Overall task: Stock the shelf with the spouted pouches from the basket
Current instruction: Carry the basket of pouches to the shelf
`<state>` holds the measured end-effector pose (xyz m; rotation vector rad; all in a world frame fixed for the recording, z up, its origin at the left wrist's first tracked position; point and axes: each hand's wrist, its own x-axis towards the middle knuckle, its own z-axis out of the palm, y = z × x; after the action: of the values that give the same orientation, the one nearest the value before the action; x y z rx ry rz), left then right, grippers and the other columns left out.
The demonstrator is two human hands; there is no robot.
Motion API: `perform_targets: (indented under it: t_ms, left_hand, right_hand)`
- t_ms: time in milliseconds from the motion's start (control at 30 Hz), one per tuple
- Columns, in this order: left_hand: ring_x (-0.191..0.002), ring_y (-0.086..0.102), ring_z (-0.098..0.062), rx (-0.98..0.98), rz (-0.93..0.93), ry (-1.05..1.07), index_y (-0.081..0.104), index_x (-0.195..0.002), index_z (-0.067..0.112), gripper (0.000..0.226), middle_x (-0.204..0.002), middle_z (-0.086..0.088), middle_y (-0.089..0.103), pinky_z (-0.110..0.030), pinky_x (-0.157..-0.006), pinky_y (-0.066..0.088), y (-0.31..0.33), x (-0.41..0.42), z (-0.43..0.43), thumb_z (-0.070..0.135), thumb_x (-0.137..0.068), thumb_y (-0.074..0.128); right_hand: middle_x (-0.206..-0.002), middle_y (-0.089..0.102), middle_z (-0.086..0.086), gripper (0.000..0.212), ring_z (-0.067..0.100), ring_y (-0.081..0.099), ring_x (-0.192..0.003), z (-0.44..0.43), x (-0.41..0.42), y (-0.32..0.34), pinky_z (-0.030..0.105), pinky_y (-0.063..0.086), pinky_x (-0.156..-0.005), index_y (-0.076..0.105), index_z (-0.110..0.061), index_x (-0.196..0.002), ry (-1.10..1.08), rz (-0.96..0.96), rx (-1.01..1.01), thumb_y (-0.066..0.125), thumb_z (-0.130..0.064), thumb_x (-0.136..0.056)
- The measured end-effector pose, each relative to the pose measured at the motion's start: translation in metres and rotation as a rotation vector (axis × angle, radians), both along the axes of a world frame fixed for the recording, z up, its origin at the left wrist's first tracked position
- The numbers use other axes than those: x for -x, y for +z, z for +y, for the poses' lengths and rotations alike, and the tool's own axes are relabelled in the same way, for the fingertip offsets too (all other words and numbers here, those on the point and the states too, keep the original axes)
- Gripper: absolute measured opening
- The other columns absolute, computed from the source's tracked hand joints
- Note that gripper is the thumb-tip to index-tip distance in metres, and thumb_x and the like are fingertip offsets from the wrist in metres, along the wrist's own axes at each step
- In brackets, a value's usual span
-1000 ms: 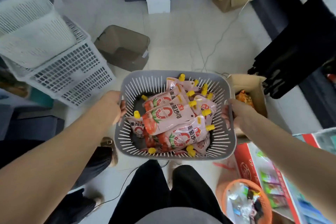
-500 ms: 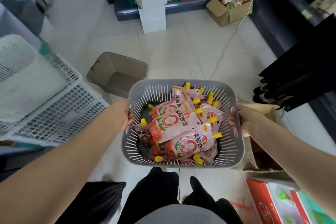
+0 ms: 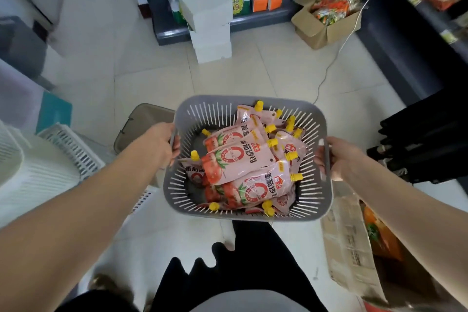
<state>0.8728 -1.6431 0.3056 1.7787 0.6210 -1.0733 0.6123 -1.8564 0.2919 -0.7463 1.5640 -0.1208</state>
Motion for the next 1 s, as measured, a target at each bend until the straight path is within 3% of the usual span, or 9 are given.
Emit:
perform_targets:
  t_ms: [100,233,267,400,500,567,733,867,1000]
  left_hand:
    - [-0.071,0.048,-0.011,-0.036,0.016,0.019,0.05,-0.058,0.021,0.034,-0.068,0.005,0.051,-0.023,-0.099,0.042,0.0,-0.034,-0.043,0.033,-0.089,0.049]
    - [-0.054,0.039,-0.01,-0.058,0.047,0.028,0.043,-0.055,0.021,0.036,-0.062,0.005,0.045,-0.018,-0.061,0.038,0.0,-0.077,-0.105,0.032,-0.089,0.049]
    - [-0.054,0.039,-0.01,-0.06,0.043,0.032,0.044,-0.057,0.021,0.034,-0.063,0.006,0.046,-0.019,-0.059,0.036,-0.001,-0.088,-0.119,0.032,-0.089,0.049]
    - [-0.057,0.041,-0.01,-0.036,0.072,0.088,0.046,-0.061,0.02,0.034,-0.068,0.005,0.048,-0.017,-0.071,0.039,0.001,-0.129,-0.171,0.035,-0.092,0.044]
    - [-0.053,0.04,-0.009,-0.046,0.058,0.086,0.043,-0.059,0.019,0.037,-0.063,0.005,0.046,-0.018,-0.052,0.031,0.007,-0.166,-0.211,0.035,-0.092,0.043]
    - [-0.051,0.041,-0.01,-0.039,0.053,0.089,0.043,-0.057,0.018,0.038,-0.06,0.003,0.046,-0.018,-0.05,0.032,0.008,-0.193,-0.237,0.032,-0.092,0.043]
    - [-0.053,0.04,-0.012,0.027,0.03,0.098,0.045,-0.061,0.015,0.033,-0.063,0.0,0.048,-0.021,-0.067,0.04,0.003,-0.273,-0.308,0.022,-0.092,0.04]
    - [-0.048,0.04,-0.01,0.029,0.006,0.118,0.045,-0.058,0.015,0.033,-0.032,0.001,0.048,-0.019,-0.052,0.034,0.005,-0.336,-0.363,0.019,-0.091,0.043]
    - [-0.047,0.041,-0.009,0.034,-0.008,0.118,0.045,-0.058,0.015,0.033,-0.025,0.003,0.045,-0.018,-0.052,0.034,0.011,-0.391,-0.412,0.019,-0.091,0.043]
  right_hand:
    - [-0.031,0.046,-0.003,0.041,0.013,0.04,-0.036,-0.045,-0.037,-0.005,0.022,0.029,-0.049,0.048,-0.015,-0.058,-0.01,-0.007,-0.005,0.039,-0.028,-0.096]
    - [-0.031,0.046,-0.003,0.04,0.012,0.041,-0.038,-0.112,-0.088,-0.006,0.021,0.03,-0.05,0.048,-0.016,-0.059,0.019,0.012,-0.012,0.039,-0.03,-0.096]
    - [-0.031,0.046,-0.003,0.039,0.012,0.041,-0.037,-0.128,-0.1,-0.006,0.021,0.03,-0.05,0.048,-0.016,-0.06,0.02,0.008,-0.005,0.039,-0.03,-0.096]
    - [-0.035,0.045,-0.003,0.037,0.012,0.037,-0.041,-0.186,-0.152,0.003,0.02,0.025,-0.047,0.048,-0.017,-0.061,0.045,0.005,0.022,0.039,-0.026,-0.095]
    - [-0.034,0.047,-0.004,0.033,0.01,0.038,-0.034,-0.228,-0.193,0.01,0.015,0.025,-0.041,0.049,-0.018,-0.063,0.058,0.001,0.033,0.039,-0.024,-0.094]
    - [-0.034,0.048,-0.004,0.032,0.008,0.038,-0.026,-0.256,-0.223,0.013,0.011,0.027,-0.037,0.05,-0.018,-0.065,0.062,0.012,0.028,0.039,-0.025,-0.094]
    - [-0.029,0.046,-0.004,0.036,0.008,0.039,-0.029,-0.317,-0.298,0.015,0.019,0.027,-0.047,0.048,-0.018,-0.06,0.07,0.045,0.01,0.037,-0.024,-0.093]
    - [-0.041,0.048,-0.003,0.039,0.012,0.038,-0.049,-0.37,-0.36,0.011,0.021,0.026,-0.051,0.045,-0.017,-0.062,0.068,0.035,0.002,0.035,-0.031,-0.096]
    - [-0.062,0.045,0.001,0.037,0.013,0.038,-0.052,-0.414,-0.41,0.008,0.023,0.027,-0.053,0.045,-0.017,-0.065,0.041,0.024,0.006,0.034,-0.032,-0.097]
